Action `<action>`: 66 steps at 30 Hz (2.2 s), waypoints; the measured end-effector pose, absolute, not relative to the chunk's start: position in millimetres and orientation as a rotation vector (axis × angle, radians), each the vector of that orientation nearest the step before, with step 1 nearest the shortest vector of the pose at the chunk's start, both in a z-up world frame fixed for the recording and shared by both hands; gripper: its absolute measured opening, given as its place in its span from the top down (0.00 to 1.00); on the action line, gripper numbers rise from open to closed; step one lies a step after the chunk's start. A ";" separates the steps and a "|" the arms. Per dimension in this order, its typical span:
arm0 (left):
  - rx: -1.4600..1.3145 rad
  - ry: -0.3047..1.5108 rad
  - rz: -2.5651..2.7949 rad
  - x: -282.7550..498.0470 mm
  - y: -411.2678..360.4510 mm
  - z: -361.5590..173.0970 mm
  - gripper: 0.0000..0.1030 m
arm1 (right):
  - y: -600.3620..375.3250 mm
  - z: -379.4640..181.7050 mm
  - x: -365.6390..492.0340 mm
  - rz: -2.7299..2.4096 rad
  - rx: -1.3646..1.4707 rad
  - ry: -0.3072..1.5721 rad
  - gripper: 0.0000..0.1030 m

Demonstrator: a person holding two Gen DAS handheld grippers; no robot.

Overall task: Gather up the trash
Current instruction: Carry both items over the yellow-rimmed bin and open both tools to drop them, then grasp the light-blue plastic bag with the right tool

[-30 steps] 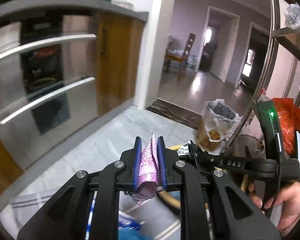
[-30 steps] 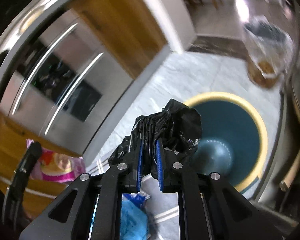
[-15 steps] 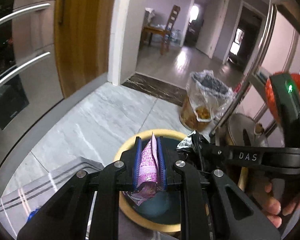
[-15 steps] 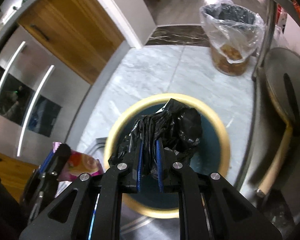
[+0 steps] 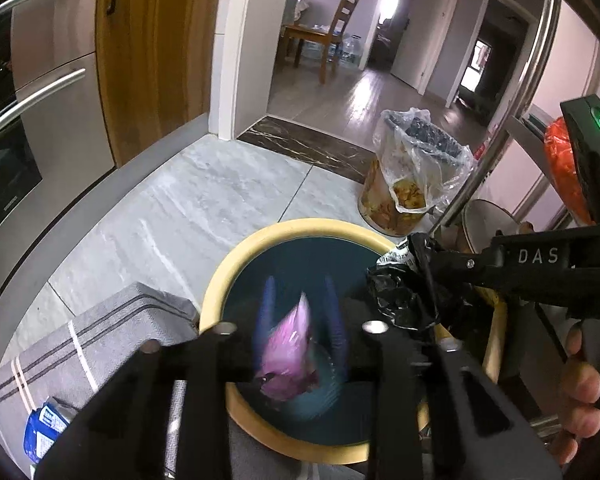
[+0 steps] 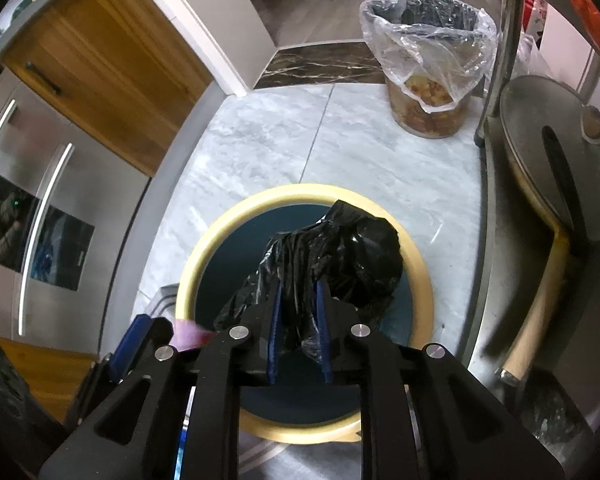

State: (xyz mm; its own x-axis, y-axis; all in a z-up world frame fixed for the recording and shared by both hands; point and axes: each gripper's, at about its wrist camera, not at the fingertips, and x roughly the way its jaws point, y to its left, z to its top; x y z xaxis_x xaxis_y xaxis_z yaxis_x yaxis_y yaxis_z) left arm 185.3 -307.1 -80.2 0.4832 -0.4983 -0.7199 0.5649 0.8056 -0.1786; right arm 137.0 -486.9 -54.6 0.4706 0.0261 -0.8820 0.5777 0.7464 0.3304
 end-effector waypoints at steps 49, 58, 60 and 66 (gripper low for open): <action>0.049 0.762 -0.113 44.9 26.1 -33.7 0.07 | -257.7 -74.1 67.2 -0.043 0.408 1.141 0.09; 0.020 0.821 -0.080 43.0 41.9 -49.9 0.07 | -247.8 -108.5 68.3 -0.042 0.381 1.248 0.20; 0.023 0.832 -0.085 44.0 39.9 -53.0 0.07 | -242.2 -115.3 69.2 -0.026 0.365 1.274 0.29; 0.018 0.887 -0.089 51.6 36.8 -66.4 0.08 | -232.1 -131.3 72.9 0.024 0.352 1.344 0.75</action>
State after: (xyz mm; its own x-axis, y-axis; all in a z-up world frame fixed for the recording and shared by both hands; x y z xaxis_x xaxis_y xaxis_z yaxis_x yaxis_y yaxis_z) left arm 51.6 36.8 -66.4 0.6281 -0.0704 -0.7750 0.0855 0.9961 -0.0212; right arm 72.9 -232.1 -131.3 0.2325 0.2183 -0.9478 0.1839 0.9471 0.2632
